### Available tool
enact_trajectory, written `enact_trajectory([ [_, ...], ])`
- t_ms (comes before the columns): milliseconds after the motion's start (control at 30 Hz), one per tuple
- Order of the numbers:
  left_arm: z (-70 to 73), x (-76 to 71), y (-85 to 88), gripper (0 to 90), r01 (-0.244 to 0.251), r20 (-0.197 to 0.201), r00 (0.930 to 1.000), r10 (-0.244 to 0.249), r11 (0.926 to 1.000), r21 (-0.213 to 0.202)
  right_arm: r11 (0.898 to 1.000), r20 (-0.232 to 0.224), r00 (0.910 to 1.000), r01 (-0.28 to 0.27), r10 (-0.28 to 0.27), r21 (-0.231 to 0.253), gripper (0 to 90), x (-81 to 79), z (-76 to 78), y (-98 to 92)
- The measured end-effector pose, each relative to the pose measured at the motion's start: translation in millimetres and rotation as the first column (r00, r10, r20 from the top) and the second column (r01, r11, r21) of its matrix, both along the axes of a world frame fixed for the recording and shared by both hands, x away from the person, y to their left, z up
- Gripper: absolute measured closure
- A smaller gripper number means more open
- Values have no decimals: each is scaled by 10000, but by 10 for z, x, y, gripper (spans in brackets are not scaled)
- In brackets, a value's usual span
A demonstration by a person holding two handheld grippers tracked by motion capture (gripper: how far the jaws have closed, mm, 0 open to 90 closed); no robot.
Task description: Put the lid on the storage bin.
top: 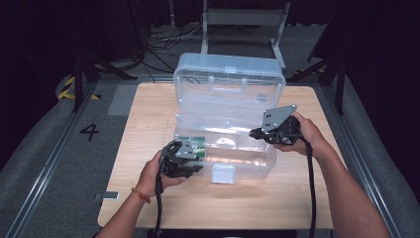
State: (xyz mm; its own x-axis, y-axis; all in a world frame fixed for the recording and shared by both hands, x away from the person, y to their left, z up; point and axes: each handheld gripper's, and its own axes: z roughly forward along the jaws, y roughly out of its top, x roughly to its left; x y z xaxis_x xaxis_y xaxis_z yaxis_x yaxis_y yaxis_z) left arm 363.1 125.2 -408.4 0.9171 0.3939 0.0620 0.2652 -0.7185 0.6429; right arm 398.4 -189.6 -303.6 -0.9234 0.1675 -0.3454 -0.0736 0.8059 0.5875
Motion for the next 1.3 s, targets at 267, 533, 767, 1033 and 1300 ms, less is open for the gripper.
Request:
enact_trajectory([
  [267,104,-102,99,621,-442,291,9986,451,9985,-321,9999,-1,10000,-36,36,116,871,-35,-32,-31],
  [533,367,-214,283,652,-255,268,9992,290,9925,-1198,9998,14,9998,210,-210,3,867,-91,-57,-19],
  [767,610,-249,422,730,-239,466,9983,345,9770,-2118,9985,18,9985,549,-549,21,864,-134,-77,-15],
  [1033,847,-123,549,798,-704,725,9931,920,9636,-2578,9987,-88,9989,466,-464,209,865,-164,-124,-37],
  [1300,1096,117,551,900,-1231,909,9843,1515,9571,-2623,9984,340,9978,561,-563,74,856,-247,-163,-36],
])
